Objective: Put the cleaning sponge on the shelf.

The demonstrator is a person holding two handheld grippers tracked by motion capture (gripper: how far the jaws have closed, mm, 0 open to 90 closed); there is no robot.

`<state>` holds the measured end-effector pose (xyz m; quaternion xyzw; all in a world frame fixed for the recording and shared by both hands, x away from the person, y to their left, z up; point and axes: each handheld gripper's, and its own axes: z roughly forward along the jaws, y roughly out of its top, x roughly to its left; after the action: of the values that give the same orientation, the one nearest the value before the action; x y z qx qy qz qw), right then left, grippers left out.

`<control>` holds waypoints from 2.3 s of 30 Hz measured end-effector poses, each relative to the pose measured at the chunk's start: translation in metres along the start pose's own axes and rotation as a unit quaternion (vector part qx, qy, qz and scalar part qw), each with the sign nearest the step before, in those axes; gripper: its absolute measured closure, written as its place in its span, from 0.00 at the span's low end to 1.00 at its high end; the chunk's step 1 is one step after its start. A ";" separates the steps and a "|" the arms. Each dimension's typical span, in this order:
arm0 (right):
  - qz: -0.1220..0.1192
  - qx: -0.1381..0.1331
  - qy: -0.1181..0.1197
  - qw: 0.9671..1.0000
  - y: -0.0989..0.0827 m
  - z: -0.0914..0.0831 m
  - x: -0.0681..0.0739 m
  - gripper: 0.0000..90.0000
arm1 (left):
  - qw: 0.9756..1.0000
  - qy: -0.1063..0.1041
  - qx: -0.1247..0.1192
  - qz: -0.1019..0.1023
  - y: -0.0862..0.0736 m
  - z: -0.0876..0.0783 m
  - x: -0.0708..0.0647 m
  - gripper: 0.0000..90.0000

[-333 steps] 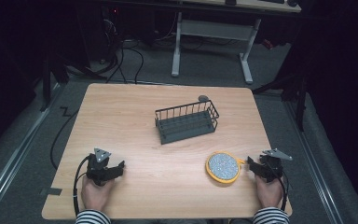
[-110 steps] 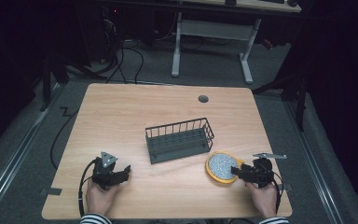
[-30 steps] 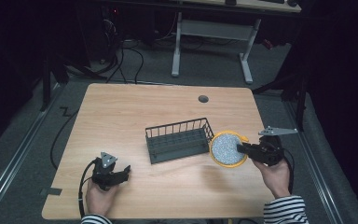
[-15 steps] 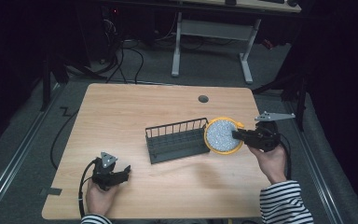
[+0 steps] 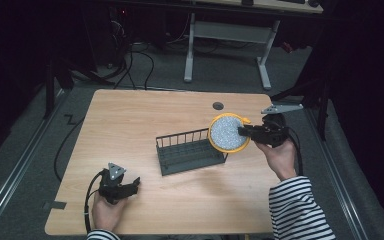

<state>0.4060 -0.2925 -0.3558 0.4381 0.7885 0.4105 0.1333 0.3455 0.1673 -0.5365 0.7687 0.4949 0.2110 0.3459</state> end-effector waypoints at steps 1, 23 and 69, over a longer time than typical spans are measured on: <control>0.000 0.000 0.000 1.000 0.000 0.000 0.000 0.88 | 1.000 0.000 0.000 0.000 0.000 0.000 0.000 0.28; -0.001 0.016 0.021 1.000 0.027 0.046 0.007 0.88 | 1.000 0.001 0.000 -0.001 0.001 0.001 0.000 0.28; 0.005 0.064 0.016 0.998 0.005 0.102 0.000 0.86 | 1.000 0.001 0.000 -0.001 0.000 0.001 0.000 0.28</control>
<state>0.4670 -0.2369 -0.4161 0.4434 0.8127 0.3669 0.0905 0.3461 0.1668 -0.5366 0.7680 0.4961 0.2117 0.3453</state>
